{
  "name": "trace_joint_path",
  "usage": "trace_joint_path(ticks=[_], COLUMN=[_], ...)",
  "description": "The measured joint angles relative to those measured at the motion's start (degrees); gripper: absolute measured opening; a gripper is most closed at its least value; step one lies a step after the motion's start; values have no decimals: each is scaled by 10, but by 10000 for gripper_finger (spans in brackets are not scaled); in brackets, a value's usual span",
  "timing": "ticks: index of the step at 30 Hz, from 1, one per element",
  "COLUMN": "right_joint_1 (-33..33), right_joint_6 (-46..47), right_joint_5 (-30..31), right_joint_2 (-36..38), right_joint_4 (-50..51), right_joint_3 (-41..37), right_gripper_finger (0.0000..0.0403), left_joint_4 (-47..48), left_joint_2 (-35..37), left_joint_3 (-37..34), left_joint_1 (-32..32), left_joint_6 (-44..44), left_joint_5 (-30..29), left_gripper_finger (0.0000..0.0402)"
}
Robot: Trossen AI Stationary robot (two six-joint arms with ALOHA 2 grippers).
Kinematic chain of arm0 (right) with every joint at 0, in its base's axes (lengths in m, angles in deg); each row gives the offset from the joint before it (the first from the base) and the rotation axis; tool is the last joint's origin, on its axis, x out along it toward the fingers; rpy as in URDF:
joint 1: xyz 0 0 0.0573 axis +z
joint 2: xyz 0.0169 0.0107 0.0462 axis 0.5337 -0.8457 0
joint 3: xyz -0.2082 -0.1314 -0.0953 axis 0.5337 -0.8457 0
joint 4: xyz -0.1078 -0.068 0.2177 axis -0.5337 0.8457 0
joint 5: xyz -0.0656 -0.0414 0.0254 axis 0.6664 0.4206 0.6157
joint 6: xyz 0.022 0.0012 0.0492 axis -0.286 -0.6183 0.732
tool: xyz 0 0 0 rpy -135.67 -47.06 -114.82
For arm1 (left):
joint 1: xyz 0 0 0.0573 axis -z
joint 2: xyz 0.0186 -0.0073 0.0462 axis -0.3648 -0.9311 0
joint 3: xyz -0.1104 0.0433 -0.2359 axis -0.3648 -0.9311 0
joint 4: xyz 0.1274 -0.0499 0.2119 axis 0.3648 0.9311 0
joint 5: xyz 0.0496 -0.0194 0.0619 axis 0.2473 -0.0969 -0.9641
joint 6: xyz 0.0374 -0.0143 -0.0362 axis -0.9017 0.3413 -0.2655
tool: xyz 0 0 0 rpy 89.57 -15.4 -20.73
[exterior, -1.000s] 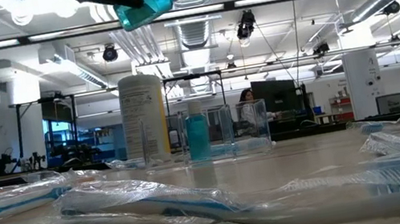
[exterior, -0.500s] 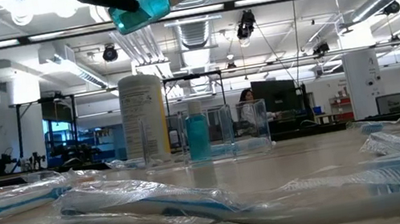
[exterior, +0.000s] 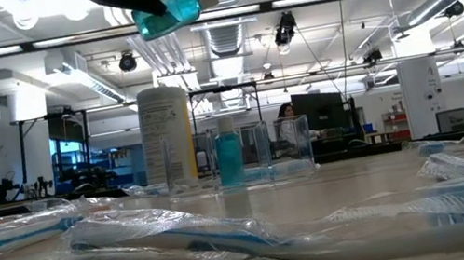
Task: Pick & Place toothbrushing station
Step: Put the blue mouthwash into the transparent organizer
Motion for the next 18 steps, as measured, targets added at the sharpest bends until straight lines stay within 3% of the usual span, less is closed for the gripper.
trace_joint_path(ticks=[18], right_joint_1=[-2], right_joint_6=[-13], right_joint_5=[2], right_joint_2=[-28], right_joint_4=[-48], right_joint_3=[0], right_gripper_finger=[202], left_joint_4=[-2], left_joint_2=[0], left_joint_3=[0], left_joint_1=[-3], left_joint_6=[-2], left_joint_5=[2], left_gripper_finger=[39])
